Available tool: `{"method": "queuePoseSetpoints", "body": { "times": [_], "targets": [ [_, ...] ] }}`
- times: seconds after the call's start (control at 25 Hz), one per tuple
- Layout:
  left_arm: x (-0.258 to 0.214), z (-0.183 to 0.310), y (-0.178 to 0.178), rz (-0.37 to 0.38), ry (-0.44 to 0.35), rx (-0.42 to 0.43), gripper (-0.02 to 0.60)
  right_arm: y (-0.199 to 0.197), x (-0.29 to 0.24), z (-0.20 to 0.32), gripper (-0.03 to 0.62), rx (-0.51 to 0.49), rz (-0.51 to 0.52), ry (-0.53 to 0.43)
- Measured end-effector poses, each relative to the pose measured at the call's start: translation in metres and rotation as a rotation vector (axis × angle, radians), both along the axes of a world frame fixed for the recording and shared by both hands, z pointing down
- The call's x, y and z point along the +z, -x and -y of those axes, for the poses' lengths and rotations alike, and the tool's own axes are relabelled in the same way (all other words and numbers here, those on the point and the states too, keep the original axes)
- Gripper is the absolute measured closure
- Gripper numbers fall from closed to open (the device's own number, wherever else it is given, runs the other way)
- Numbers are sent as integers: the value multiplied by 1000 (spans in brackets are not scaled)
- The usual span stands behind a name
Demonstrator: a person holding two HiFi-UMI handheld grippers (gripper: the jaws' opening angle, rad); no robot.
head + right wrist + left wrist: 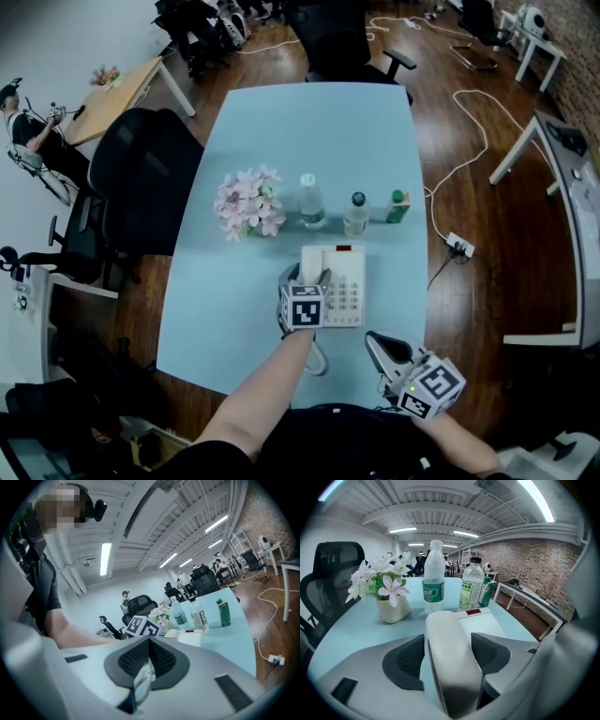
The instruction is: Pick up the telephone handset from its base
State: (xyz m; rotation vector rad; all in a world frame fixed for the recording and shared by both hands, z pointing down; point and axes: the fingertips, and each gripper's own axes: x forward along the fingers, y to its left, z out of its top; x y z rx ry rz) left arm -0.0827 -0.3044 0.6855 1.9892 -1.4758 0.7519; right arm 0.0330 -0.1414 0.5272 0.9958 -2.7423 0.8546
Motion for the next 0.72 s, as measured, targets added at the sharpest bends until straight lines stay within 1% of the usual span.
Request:
{"method": "queuePoseSetpoints", "body": {
  "times": [0.12, 0.36, 0.56, 0.72],
  "targets": [
    [2, -1, -2, -10, 17, 4, 322, 0, 3, 2, 579, 0, -3, 8],
    [-4, -3, 2, -29, 23, -24, 328, -1, 2, 2, 579, 11, -5, 1],
    [-16, -11, -3, -61, 14, -4, 341, 2, -2, -2, 579, 3, -6, -11],
    [-34, -21, -4, -98, -14, 19, 344, 1, -8, -7, 579, 13, -9, -24]
  ]
}}
